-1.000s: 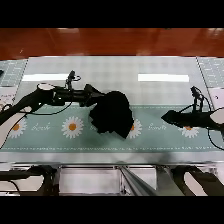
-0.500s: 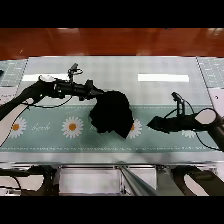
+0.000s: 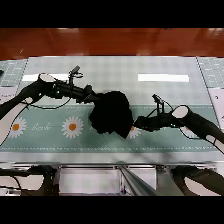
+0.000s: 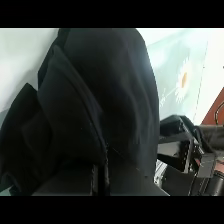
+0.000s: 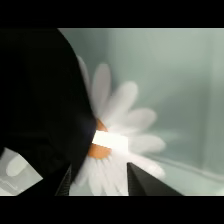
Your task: Fold the shirts.
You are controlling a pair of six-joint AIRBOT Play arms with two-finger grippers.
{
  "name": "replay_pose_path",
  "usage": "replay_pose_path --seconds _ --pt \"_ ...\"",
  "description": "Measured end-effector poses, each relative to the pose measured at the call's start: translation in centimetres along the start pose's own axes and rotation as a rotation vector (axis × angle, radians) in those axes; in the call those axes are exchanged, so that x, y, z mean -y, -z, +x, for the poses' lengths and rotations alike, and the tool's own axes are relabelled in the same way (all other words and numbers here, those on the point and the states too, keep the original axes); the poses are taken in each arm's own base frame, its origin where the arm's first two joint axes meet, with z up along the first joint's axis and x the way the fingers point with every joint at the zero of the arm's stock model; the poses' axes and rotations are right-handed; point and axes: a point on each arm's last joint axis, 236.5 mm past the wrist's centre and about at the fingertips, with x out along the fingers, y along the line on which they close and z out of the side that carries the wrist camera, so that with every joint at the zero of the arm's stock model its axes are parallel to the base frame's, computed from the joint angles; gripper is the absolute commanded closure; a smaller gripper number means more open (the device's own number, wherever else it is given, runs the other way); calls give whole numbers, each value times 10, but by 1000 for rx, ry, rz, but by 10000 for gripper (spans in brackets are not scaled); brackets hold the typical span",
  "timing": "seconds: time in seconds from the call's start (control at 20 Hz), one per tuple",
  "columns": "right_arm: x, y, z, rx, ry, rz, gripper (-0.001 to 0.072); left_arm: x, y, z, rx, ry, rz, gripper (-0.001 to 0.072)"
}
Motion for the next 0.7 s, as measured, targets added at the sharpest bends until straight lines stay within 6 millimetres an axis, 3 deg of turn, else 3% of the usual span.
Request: replay_pose_path --seconds 0.2,0.4,0.45,0.5,0.55,0.7 --pt "-13 -25 10 8 -25 -27 302 -1 1 0 -3 -4 2 677" --pt "-26 -33 25 -34 -49 -61 303 -1 1 0 -5 -5 0 677" --pt "-29 -33 30 -49 -56 -65 339 -1 1 0 -5 -5 0 676" --pt "-31 -35 33 -57 -57 -71 477 -1 1 0 -5 -5 0 677" --pt "-30 -37 36 -58 -50 -81 689 -1 1 0 -5 -5 0 677" --pt "-40 -43 36 -65 -66 -123 682 1 -1 -4 2 -5 6 676"
